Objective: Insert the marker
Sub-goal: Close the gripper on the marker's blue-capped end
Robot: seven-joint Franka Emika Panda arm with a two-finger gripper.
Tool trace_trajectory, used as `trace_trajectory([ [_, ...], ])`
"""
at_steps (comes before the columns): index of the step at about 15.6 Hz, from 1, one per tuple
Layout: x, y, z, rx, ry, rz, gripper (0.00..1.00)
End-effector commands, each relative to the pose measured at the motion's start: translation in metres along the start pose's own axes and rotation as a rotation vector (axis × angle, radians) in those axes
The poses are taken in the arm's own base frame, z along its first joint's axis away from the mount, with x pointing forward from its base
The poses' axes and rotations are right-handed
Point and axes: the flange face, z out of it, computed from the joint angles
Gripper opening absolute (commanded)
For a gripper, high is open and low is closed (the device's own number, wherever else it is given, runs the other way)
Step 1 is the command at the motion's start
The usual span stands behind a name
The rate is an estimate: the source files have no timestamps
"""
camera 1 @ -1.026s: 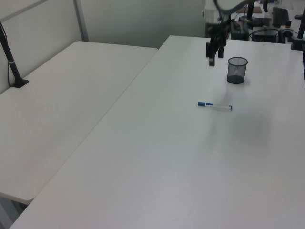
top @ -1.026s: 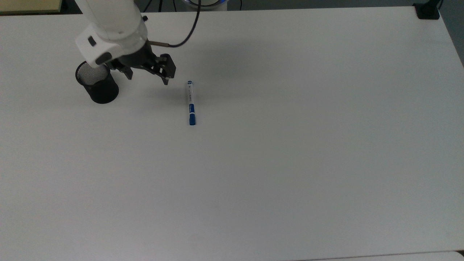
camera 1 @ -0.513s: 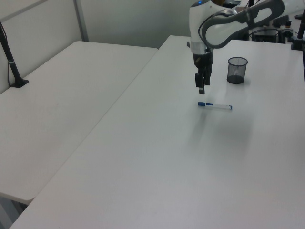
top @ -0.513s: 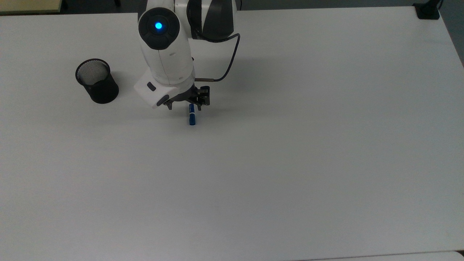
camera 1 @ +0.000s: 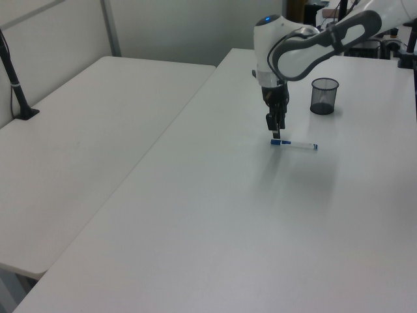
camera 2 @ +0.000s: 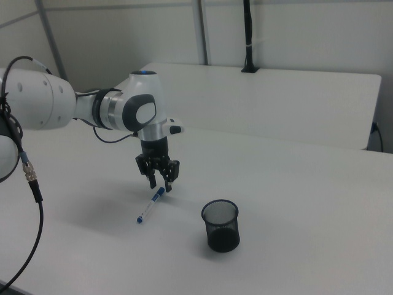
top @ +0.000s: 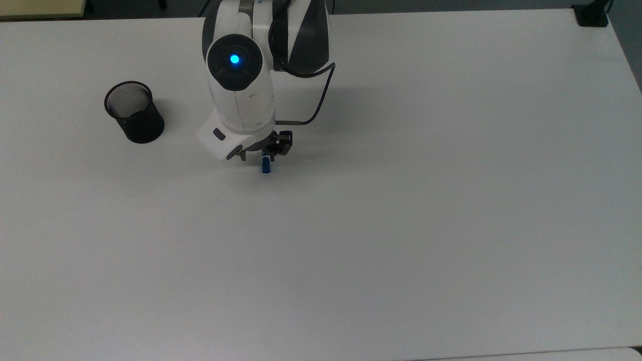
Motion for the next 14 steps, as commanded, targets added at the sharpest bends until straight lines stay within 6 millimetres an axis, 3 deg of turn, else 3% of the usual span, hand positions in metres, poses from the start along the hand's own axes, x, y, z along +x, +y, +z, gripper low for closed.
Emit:
trace_trajectory([
  [1,0.005,-0.018,0.018,-0.026,0.014,-0.037,0.57],
  [5,0.006,-0.026,0.022,-0.032,0.011,-0.046,0.45],
  [10,0.008,-0.028,0.021,-0.036,0.017,-0.028,0.04],
  [14,0.008,-0.028,0.018,-0.036,0.021,-0.026,0.00],
])
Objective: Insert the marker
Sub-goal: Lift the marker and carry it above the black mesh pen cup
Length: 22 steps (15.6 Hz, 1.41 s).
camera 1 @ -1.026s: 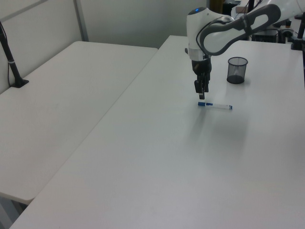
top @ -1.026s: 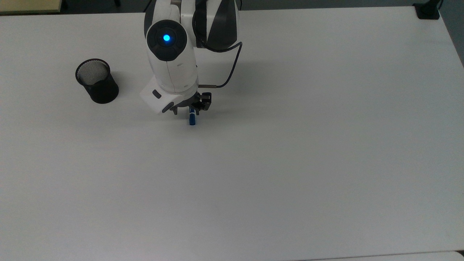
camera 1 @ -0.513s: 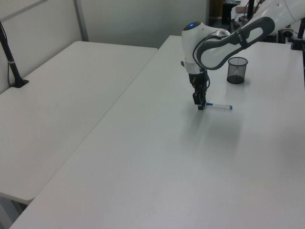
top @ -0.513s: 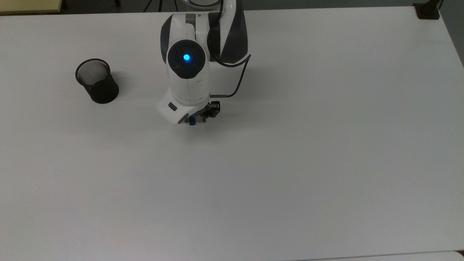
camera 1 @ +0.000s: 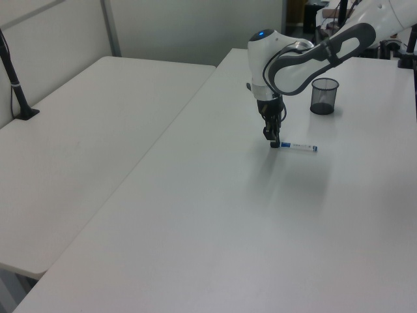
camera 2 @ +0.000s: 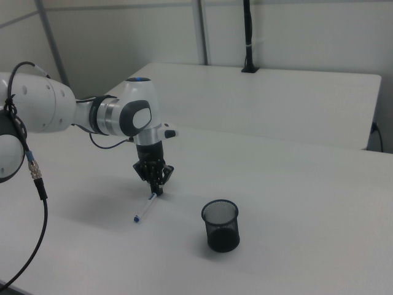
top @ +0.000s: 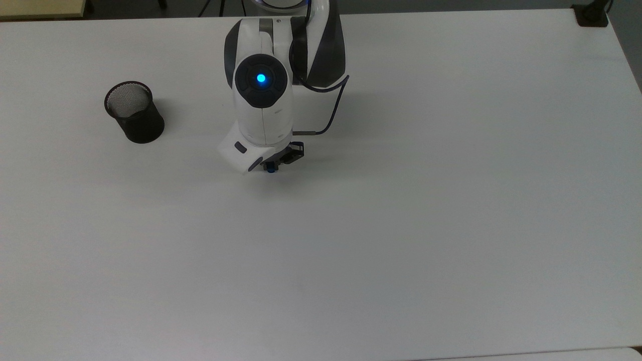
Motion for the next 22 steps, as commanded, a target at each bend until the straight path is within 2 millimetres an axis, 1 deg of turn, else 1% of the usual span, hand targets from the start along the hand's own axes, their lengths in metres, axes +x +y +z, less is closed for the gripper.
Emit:
trace_trajectory([
  [1,-0.001,-0.001,-0.005,-0.022,0.024,0.025,0.00],
  [2,-0.002,0.001,-0.014,-0.021,0.037,0.039,0.00],
  [5,-0.012,0.012,-0.077,-0.016,0.134,0.060,0.00],
  [6,-0.017,0.023,-0.100,-0.018,0.175,0.077,0.00],
  [7,-0.022,0.037,-0.129,-0.024,0.222,0.097,0.00],
  [9,-0.043,0.071,-0.178,-0.030,0.311,0.151,0.00],
  [10,-0.055,0.086,-0.194,-0.030,0.358,0.178,0.00],
  [11,-0.076,0.105,-0.208,-0.030,0.420,0.210,0.00],
  [13,-0.101,0.126,-0.213,-0.029,0.499,0.249,0.00],
  [16,-0.131,0.151,-0.215,-0.031,0.631,0.319,0.00],
  [18,-0.147,0.166,-0.214,-0.028,0.704,0.379,0.00],
  [20,-0.163,0.181,-0.210,-0.035,0.758,0.415,0.00],
  [22,-0.174,0.198,-0.206,-0.045,0.790,0.448,0.00],
])
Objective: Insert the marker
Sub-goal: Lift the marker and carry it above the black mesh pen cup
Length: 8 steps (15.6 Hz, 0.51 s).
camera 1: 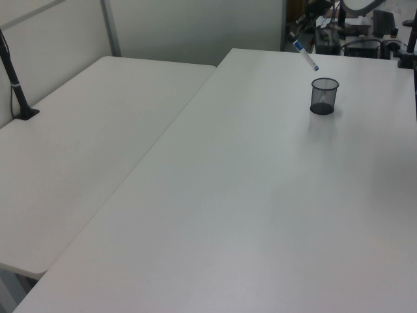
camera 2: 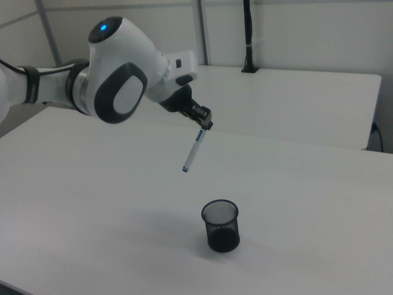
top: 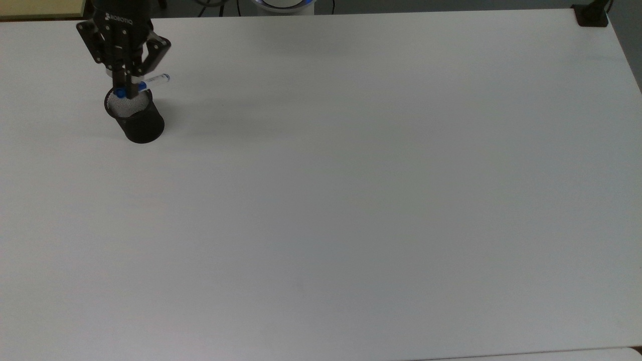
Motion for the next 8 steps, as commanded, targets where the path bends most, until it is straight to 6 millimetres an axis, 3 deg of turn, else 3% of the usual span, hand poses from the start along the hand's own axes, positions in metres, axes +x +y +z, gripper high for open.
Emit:
trace_trajectory([
  [1,-0.022,0.033,-0.008,-0.019,0.060,0.068,0.00],
  [4,-0.031,0.057,0.006,-0.046,0.081,0.098,0.00],
  [8,-0.048,0.075,0.020,-0.067,0.120,0.112,0.00],
])
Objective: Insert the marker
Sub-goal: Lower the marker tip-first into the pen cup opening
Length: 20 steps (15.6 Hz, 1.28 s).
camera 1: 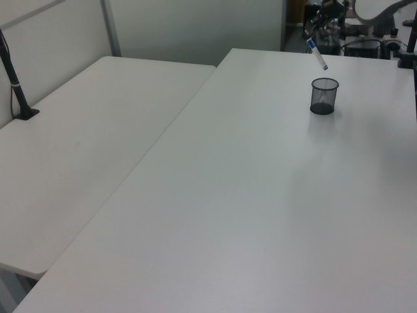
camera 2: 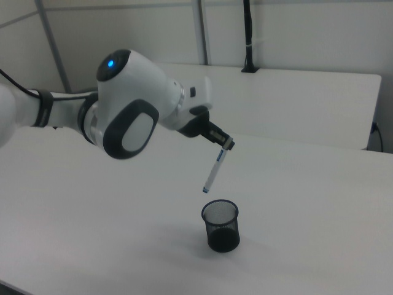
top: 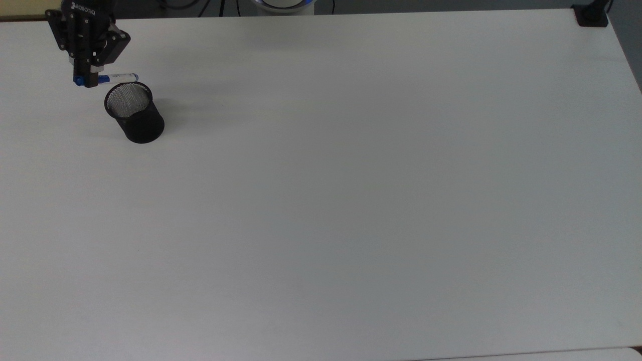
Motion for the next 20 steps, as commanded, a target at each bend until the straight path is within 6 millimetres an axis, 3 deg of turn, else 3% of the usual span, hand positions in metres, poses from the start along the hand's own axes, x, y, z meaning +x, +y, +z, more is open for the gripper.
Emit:
trace_trajectory([
  [1,-0.015,0.015,0.008,-0.018,0.027,0.019,0.00],
  [9,-0.019,0.034,0.032,-0.047,0.092,0.007,0.00],
  [20,-0.046,0.021,0.039,-0.043,0.047,-0.073,0.00],
])
